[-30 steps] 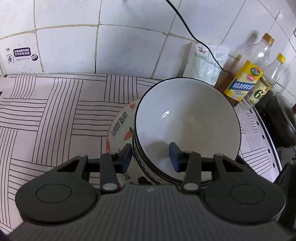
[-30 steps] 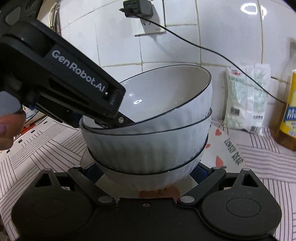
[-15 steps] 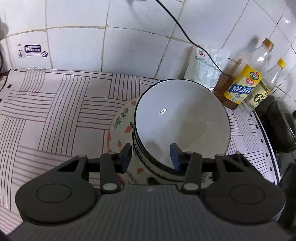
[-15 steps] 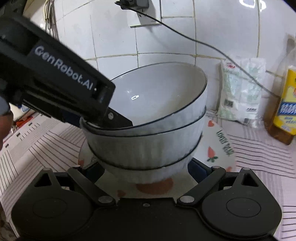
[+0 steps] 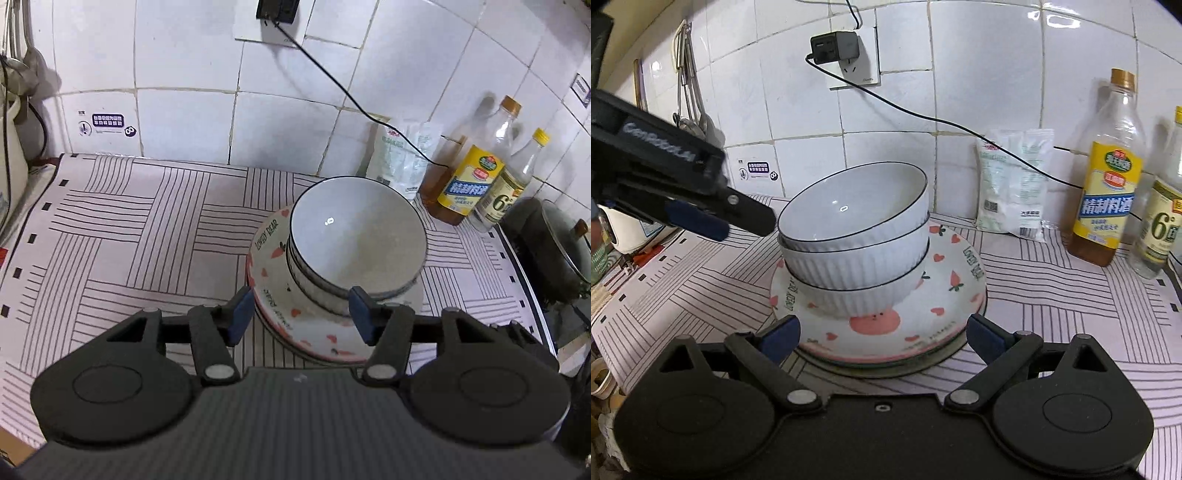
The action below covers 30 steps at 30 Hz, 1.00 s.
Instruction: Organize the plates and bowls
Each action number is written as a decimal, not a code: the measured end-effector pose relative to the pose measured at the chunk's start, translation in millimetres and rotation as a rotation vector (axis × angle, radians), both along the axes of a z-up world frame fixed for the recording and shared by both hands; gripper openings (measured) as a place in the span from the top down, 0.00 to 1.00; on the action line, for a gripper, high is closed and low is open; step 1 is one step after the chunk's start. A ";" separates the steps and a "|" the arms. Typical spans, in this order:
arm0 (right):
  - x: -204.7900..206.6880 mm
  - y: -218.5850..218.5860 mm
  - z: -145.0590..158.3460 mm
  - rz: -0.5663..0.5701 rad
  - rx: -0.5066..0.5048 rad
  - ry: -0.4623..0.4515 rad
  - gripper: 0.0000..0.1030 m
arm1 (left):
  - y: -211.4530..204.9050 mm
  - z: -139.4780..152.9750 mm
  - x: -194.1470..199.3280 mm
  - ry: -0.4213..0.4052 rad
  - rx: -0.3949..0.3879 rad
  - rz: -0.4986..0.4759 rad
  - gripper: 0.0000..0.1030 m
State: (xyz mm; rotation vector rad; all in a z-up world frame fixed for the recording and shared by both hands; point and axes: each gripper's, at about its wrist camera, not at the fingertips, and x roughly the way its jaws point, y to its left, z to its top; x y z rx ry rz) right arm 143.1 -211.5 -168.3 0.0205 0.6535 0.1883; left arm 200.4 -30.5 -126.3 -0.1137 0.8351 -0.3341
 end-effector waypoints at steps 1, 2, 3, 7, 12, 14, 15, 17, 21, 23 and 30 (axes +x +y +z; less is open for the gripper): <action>-1.1 0.8 1.1 -0.005 -0.001 0.000 0.04 | 0.8 2.0 -3.6 0.004 0.005 -0.006 0.46; -2.7 0.3 2.5 -0.011 -0.002 0.000 0.04 | 1.2 4.7 -7.9 0.009 0.012 -0.010 0.46; -5.0 1.2 5.5 -0.016 -0.002 0.001 0.04 | 1.8 8.1 -12.9 0.011 0.019 -0.015 0.46; -16.2 4.1 14.2 -0.056 -0.018 -0.005 0.04 | 5.3 23.0 -33.1 0.002 0.033 -0.022 0.45; -29.8 4.8 32.9 -0.025 0.007 0.033 0.05 | 11.0 42.0 -58.0 -0.020 0.042 -0.026 0.41; -36.9 8.3 41.2 -0.025 -0.010 0.028 0.05 | 14.9 48.8 -67.3 -0.028 0.046 -0.021 0.40; -41.0 10.7 46.4 -0.030 -0.025 0.024 0.05 | 17.5 52.3 -72.2 -0.033 0.048 -0.015 0.38; -44.8 14.0 54.4 -0.039 -0.042 0.053 0.05 | 22.0 58.2 -81.6 -0.044 0.054 0.002 0.34; -51.7 19.9 68.4 -0.080 -0.094 0.140 0.05 | 32.9 65.5 -95.9 -0.041 0.051 0.029 0.25; -56.8 21.0 73.5 -0.110 -0.114 0.169 0.04 | 37.4 66.0 -100.9 -0.038 0.042 0.039 0.23; -75.7 22.3 94.1 -0.156 -0.127 0.202 0.04 | 43.5 70.9 -119.1 -0.041 0.103 0.062 0.11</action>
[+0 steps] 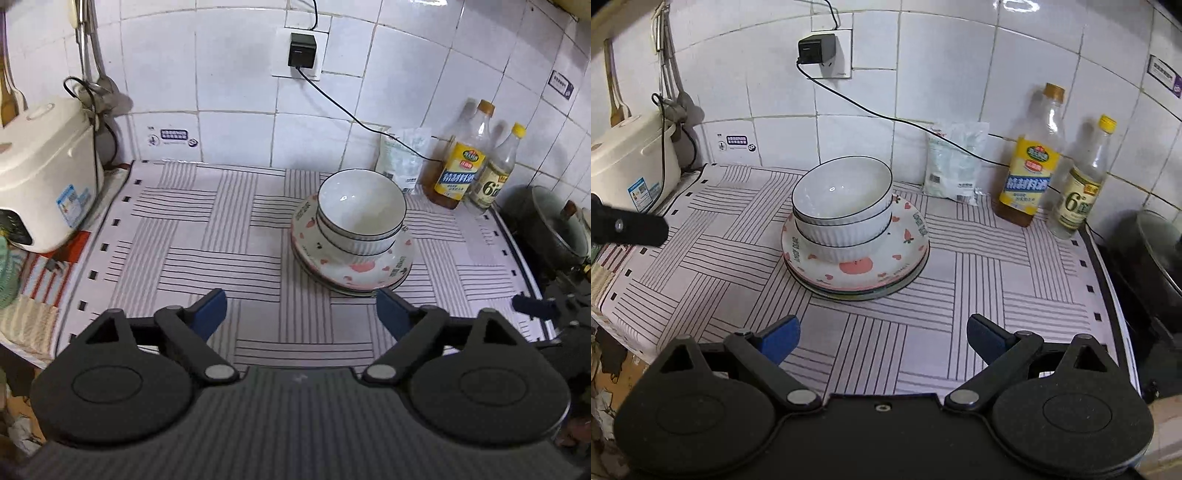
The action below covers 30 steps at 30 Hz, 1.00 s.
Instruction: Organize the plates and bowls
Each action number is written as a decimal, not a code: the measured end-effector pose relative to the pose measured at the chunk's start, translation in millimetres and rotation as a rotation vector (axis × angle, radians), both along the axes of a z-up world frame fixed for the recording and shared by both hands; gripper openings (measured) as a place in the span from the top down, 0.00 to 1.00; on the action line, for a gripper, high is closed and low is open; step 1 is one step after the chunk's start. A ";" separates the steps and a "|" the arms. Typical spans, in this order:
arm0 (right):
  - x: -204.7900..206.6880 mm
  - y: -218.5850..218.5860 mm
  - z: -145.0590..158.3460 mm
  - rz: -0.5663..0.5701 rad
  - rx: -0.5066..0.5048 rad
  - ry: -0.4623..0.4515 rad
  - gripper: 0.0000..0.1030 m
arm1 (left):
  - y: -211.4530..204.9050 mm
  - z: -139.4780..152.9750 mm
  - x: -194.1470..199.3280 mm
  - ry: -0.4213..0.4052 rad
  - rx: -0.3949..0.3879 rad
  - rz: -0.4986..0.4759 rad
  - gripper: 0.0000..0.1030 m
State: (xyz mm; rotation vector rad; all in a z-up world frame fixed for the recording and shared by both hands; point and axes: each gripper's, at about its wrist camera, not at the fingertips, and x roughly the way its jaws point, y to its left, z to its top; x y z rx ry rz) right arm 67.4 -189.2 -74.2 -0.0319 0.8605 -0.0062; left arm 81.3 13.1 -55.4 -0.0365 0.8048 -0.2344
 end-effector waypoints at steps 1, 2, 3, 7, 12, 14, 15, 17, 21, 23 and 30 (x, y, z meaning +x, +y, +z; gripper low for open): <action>-2.7 0.1 3.2 -0.004 0.003 0.002 0.04 | 0.3 1.6 -2.5 -0.004 0.009 -0.002 0.11; -5.6 0.9 6.4 -0.003 0.003 -0.001 0.04 | 0.3 3.5 -5.3 -0.008 0.019 -0.003 0.10; -8.1 1.1 9.7 -0.002 -0.001 -0.009 0.04 | 0.4 4.8 -7.6 -0.009 0.026 -0.003 0.09; -20.0 1.6 23.3 -0.017 -0.007 -0.037 0.04 | -1.1 10.4 -16.5 -0.005 0.067 -0.002 0.08; -34.7 3.7 41.0 -0.038 -0.034 -0.094 0.04 | -3.9 18.4 -29.6 -0.023 0.098 -0.009 0.07; -39.2 4.2 47.1 -0.040 -0.037 -0.115 0.04 | -5.4 21.1 -33.7 -0.026 0.112 -0.006 0.07; -41.6 4.4 49.9 -0.040 -0.039 -0.124 0.04 | -6.4 22.2 -35.9 -0.028 0.121 -0.002 0.07; -44.6 4.6 52.8 -0.051 -0.042 -0.138 0.04 | -8.6 23.5 -39.6 -0.034 0.137 0.000 0.07; -49.7 2.9 55.8 -0.086 -0.023 -0.136 0.04 | -10.4 25.1 -49.0 -0.054 0.152 -0.002 0.07; -52.3 1.6 56.4 -0.097 -0.011 -0.130 0.04 | -10.6 26.1 -53.1 -0.062 0.152 -0.004 0.07; -61.4 0.4 56.1 -0.101 0.019 -0.115 0.04 | -18.9 27.5 -69.0 -0.114 0.152 -0.023 0.07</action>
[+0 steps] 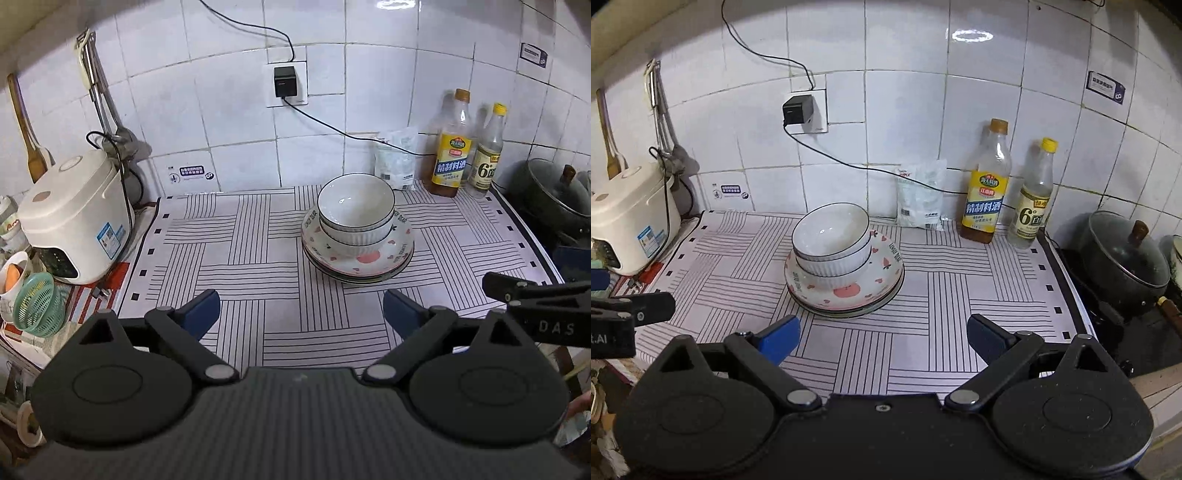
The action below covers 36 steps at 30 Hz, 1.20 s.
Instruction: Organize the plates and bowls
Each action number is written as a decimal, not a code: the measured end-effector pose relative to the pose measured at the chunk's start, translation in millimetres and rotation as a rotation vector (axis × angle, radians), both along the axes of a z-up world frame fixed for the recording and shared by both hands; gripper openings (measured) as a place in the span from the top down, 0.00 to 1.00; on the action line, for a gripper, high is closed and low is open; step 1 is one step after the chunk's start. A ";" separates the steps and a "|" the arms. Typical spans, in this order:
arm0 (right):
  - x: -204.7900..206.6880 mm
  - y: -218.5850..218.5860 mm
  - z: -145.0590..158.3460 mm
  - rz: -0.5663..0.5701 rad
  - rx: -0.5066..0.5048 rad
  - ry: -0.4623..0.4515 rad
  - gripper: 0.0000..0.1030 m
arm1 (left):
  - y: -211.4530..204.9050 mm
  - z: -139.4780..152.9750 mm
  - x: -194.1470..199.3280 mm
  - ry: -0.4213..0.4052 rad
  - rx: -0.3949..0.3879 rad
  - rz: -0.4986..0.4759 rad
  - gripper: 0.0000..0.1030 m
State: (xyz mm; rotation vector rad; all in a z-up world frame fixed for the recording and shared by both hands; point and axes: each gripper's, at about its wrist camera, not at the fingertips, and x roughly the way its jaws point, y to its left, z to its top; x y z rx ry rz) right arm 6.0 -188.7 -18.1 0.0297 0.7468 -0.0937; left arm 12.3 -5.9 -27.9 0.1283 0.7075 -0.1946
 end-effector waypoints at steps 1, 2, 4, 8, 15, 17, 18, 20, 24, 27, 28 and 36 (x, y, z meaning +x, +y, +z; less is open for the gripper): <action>-1.2 -0.3 -0.2 -0.001 0.000 -0.001 0.04 | -0.4 -0.1 -1.1 -0.002 0.000 -0.001 0.07; -2.5 -0.4 0.0 -0.004 0.003 -0.001 0.04 | -0.7 0.0 -2.3 -0.005 -0.001 0.000 0.07; -4.1 -2.9 0.3 -0.011 0.016 0.004 0.04 | -1.4 0.1 -4.3 -0.017 0.006 0.020 0.07; -5.3 -5.4 1.0 -0.013 0.023 0.019 0.04 | -1.3 -0.2 -7.4 -0.018 0.019 0.023 0.07; -6.5 -8.9 -0.4 -0.030 0.030 0.041 0.04 | -1.2 -6.8 -9.8 0.008 0.023 0.010 0.07; -6.8 -7.6 -1.6 -0.035 0.025 0.051 0.04 | -2.3 -8.4 -10.0 0.010 0.031 0.011 0.07; -6.8 -7.4 -2.3 -0.035 0.021 0.054 0.04 | -2.6 -9.0 -10.5 0.011 0.031 0.011 0.07; -7.2 -6.4 -3.3 -0.034 0.010 0.050 0.04 | -2.3 -8.9 -10.5 0.010 0.028 0.011 0.07; -7.1 -10.5 -5.0 -0.044 0.021 0.047 0.04 | -2.8 -8.8 -11.4 0.006 0.014 0.018 0.07; -7.7 -12.3 -5.2 -0.049 0.024 0.046 0.04 | -1.1 -7.9 -10.4 0.007 0.003 0.024 0.07; -8.1 -12.0 -5.3 -0.050 0.015 0.047 0.04 | -0.3 -7.8 -10.3 0.006 -0.001 0.026 0.07; -6.4 -14.1 -8.2 -0.051 0.010 0.066 0.04 | 1.7 -4.0 -8.4 0.001 -0.032 0.056 0.03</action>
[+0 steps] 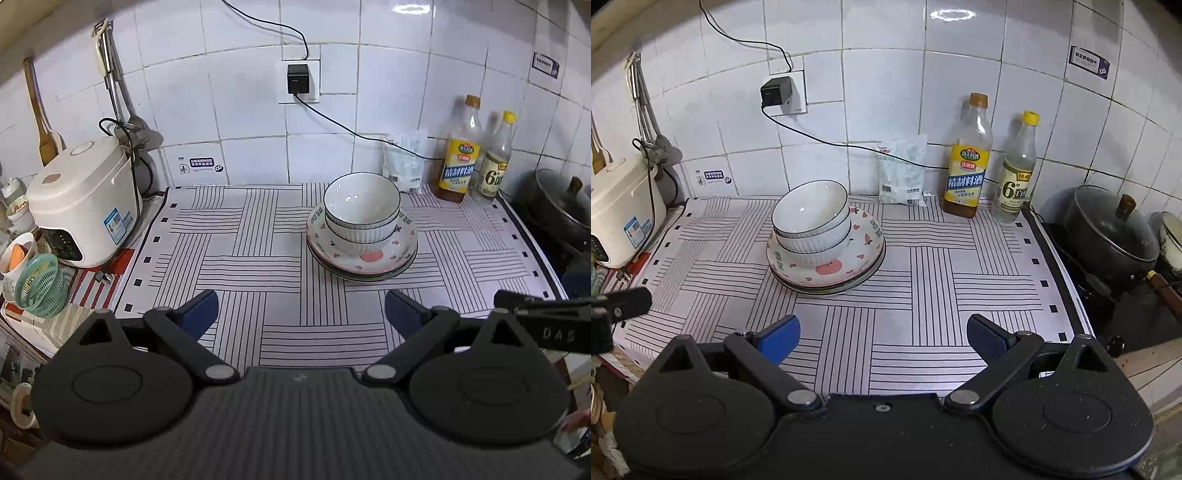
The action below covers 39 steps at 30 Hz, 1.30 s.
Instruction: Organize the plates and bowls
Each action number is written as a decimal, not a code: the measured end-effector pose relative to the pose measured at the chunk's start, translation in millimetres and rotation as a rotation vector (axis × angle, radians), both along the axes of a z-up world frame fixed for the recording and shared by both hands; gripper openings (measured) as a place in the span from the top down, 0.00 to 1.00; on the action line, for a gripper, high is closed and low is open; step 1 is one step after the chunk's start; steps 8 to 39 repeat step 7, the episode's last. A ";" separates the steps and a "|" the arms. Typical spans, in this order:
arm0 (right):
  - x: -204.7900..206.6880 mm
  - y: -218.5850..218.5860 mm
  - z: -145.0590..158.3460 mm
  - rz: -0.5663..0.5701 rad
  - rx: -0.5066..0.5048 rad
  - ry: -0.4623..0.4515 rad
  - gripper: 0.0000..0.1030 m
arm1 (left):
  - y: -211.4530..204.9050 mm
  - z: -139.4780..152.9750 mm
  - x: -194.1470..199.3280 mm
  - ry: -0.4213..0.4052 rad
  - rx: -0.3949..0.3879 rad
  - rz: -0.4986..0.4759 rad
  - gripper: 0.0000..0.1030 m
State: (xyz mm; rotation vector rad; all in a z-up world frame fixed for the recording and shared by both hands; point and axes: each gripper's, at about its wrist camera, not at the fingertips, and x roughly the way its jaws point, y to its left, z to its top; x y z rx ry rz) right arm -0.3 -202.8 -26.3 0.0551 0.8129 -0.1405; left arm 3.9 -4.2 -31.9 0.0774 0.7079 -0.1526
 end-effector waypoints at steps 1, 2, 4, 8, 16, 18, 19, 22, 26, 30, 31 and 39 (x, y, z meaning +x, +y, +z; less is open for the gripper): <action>0.0 -0.3 -0.4 0.001 0.003 0.002 0.04 | 0.1 0.4 -0.1 -0.004 0.000 0.003 0.03; 0.3 -0.5 -0.9 0.001 0.004 0.005 0.04 | 0.1 0.8 -0.2 -0.006 0.002 0.005 0.03; 0.7 0.4 -2.0 0.002 0.002 0.007 0.04 | 0.3 1.4 0.4 -0.008 0.006 0.007 0.03; 0.0 2.4 -3.1 0.005 -0.004 0.008 0.04 | 0.6 2.0 0.6 -0.012 0.008 0.010 0.03; 0.0 2.4 -3.1 0.005 -0.004 0.008 0.04 | 0.6 2.0 0.6 -0.012 0.008 0.010 0.03; 0.0 2.4 -3.1 0.005 -0.004 0.008 0.04 | 0.6 2.0 0.6 -0.012 0.008 0.010 0.03; 0.0 2.4 -3.1 0.005 -0.004 0.008 0.04 | 0.6 2.0 0.6 -0.012 0.008 0.010 0.03; 0.0 2.4 -3.1 0.005 -0.004 0.008 0.04 | 0.6 2.0 0.6 -0.012 0.008 0.010 0.03; 0.0 2.4 -3.1 0.005 -0.004 0.008 0.04 | 0.6 2.0 0.6 -0.012 0.008 0.010 0.03; 0.0 2.4 -3.1 0.005 -0.004 0.008 0.04 | 0.6 2.0 0.6 -0.012 0.008 0.010 0.03; 0.0 2.4 -3.1 0.005 -0.004 0.008 0.04 | 0.6 2.0 0.6 -0.012 0.008 0.010 0.03; 0.0 2.4 -3.1 0.005 -0.004 0.008 0.04 | 0.6 2.0 0.6 -0.012 0.008 0.010 0.03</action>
